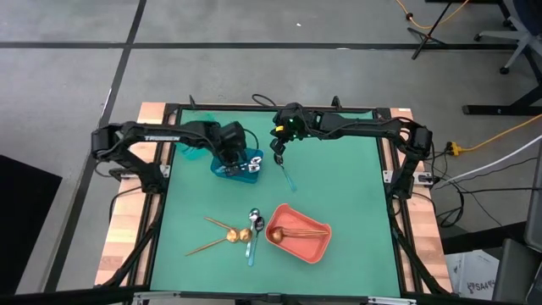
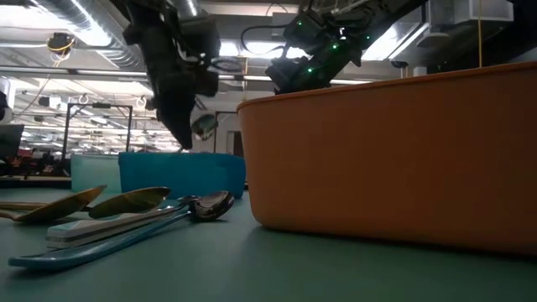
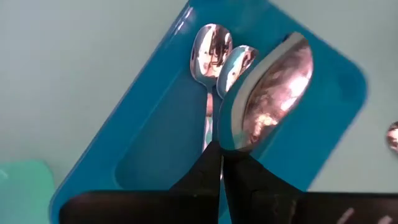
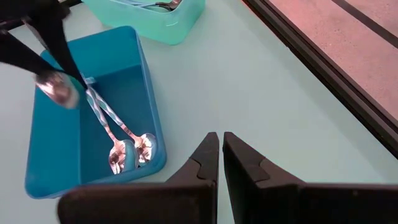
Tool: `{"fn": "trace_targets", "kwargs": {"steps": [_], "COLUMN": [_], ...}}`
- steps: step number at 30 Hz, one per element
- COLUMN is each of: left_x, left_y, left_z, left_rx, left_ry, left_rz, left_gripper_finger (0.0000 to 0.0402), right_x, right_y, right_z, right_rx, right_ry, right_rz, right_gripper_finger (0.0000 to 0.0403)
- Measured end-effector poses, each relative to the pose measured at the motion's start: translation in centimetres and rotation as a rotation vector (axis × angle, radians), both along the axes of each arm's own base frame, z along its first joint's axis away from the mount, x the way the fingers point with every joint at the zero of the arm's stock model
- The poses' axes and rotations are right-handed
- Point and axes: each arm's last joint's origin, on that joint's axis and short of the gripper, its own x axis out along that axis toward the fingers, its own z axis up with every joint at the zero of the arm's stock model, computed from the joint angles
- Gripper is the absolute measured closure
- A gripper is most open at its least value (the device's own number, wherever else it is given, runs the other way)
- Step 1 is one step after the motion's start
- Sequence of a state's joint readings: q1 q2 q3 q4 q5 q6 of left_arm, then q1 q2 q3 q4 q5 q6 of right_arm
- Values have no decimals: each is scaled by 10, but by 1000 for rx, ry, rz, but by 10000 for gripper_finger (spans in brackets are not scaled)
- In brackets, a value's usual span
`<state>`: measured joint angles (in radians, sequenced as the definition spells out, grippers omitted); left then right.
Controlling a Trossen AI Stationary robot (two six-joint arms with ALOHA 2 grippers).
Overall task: Sort silverware by color (type)
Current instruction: Put the patterned blue spoon into the blue bin, then put the blue spoon into the transparent green bin
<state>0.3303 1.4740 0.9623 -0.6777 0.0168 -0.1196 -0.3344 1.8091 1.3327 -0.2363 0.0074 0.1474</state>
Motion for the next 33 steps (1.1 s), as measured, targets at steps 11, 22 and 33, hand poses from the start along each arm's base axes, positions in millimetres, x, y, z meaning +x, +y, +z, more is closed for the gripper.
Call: {"fn": "trace_targets", "kwargs": {"steps": [11,22,33], "left_x": [13,14,15], "left_y": [5,8,8], "left_z": [-29,-30,-29], "left_rx": [-15,54,59], "left_ry": [73,90,76], "left_rz": [4,30,32], "left_gripper_finger": [386,354,328], "right_x": [0,0,0], "right_y": [0,0,0], "right_z": [0,0,0], "right_rx": [0,0,3], "right_ry": [0,1,6], "right_rz": [0,0,-1], "right_gripper_finger": [388,388,388]}}
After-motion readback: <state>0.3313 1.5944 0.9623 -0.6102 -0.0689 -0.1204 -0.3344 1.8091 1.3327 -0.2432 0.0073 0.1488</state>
